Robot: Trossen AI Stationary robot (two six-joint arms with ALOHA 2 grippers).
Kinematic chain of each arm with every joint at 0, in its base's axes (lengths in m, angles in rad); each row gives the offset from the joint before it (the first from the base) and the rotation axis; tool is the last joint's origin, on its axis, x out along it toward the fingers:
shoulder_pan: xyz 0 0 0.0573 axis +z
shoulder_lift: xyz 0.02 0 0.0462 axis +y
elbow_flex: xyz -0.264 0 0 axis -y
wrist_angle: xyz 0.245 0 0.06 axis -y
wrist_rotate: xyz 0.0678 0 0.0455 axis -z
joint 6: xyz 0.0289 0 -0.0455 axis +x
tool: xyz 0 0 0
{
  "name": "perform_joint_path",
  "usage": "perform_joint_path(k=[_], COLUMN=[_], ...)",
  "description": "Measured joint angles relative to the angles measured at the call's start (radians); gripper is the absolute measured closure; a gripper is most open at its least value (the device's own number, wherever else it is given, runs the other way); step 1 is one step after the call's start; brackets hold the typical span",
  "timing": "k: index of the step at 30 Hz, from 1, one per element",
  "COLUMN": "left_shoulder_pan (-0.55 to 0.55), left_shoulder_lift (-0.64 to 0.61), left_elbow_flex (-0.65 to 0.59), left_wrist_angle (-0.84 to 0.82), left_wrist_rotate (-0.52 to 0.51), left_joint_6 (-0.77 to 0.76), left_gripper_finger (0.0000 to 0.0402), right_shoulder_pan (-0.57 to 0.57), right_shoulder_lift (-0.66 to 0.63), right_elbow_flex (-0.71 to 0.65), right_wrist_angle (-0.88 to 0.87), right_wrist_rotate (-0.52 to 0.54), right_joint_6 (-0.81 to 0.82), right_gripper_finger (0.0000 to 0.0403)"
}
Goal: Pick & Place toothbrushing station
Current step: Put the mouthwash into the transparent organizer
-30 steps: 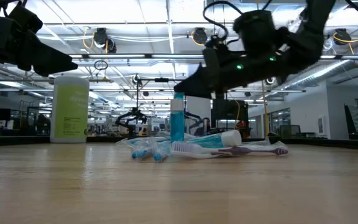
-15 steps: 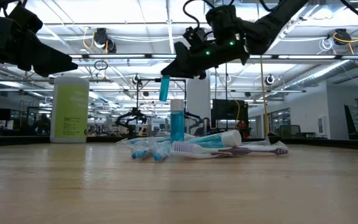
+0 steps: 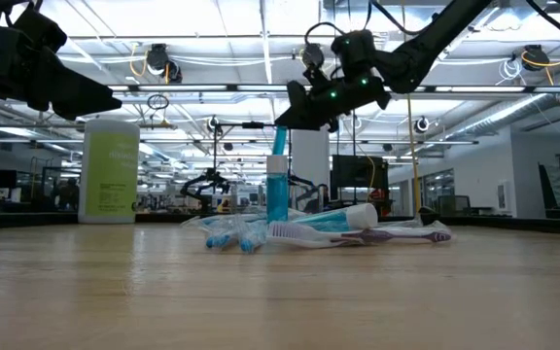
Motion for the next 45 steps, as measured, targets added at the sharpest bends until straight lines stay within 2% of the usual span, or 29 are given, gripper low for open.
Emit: perform_joint_path(k=[4, 18, 40, 45], left_shoulder_pan=[0.000, 0.000, 0.000, 0.000], left_shoulder_lift=[0.000, 0.000, 0.000, 0.000], left_elbow_flex=[0.000, 0.000, 0.000, 0.000], left_wrist_angle=[0.000, 0.000, 0.000, 0.000], left_wrist_rotate=[0.000, 0.000, 0.000, 0.000], left_joint_6=[0.000, 0.000, 0.000, 0.000], left_gripper_finger=[0.0160, 0.0160, 0.0160, 0.0160], right_shoulder_pan=[0.005, 0.003, -0.007, -0.007], right_shoulder_lift=[0.006, 0.174, 0.231, 0.231], right_elbow_flex=[0.000, 0.001, 0.000, 0.000], right_wrist_angle=[-0.008, 0.091, -0.012, -0.019], right_wrist_rotate=[-0.017, -0.018, -0.017, -0.017], right_joint_6=[0.000, 0.027, 0.034, 0.034], right_gripper_finger=[0.0311, 0.0312, 0.0311, 0.0301])
